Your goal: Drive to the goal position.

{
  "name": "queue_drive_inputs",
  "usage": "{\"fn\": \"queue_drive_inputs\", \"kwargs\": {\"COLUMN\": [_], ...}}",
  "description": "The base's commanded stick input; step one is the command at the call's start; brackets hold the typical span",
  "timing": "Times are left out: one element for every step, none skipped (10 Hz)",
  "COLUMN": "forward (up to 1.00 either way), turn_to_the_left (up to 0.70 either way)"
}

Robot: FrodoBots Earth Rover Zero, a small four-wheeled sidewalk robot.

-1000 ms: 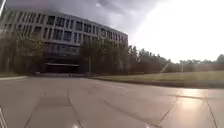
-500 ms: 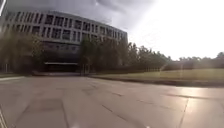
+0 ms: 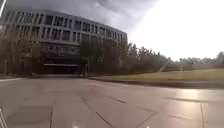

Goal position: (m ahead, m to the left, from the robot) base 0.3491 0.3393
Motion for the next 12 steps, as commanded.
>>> {"fn": "queue_drive_inputs", "kwargs": {"forward": [0.00,0.00,0.00,0.00,0.00,-0.13,-0.42,-0.66,-0.03,0.00,0.00,0.00], "turn_to_the_left": [0.00,0.00,0.00,0.00,0.00,0.00,0.00,0.00,0.00,0.00,0.00,0.00]}}
